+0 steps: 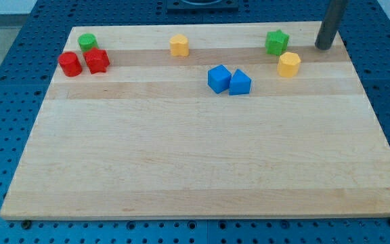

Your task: Point at the yellow hexagon

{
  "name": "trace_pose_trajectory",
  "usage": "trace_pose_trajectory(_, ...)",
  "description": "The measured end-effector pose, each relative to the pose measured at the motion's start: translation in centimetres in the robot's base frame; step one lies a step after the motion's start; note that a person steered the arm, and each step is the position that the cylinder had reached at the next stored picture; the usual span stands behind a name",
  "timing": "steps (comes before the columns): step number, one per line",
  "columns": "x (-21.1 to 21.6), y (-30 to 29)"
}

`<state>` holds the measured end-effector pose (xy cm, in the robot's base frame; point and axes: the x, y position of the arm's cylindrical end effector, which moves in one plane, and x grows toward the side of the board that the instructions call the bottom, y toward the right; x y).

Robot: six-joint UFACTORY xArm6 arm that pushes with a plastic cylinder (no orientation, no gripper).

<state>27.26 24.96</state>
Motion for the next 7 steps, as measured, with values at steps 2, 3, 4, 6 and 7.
trace_pose_trajectory(2, 0.0, -0.6)
trace_pose_trajectory(3, 1.0, -1.4)
trace_pose_trajectory(4, 1.3, -2.7)
trace_pose_trajectory(6, 2.7, -5.9)
trace_pose_trajectory(7, 4.6, -10.5)
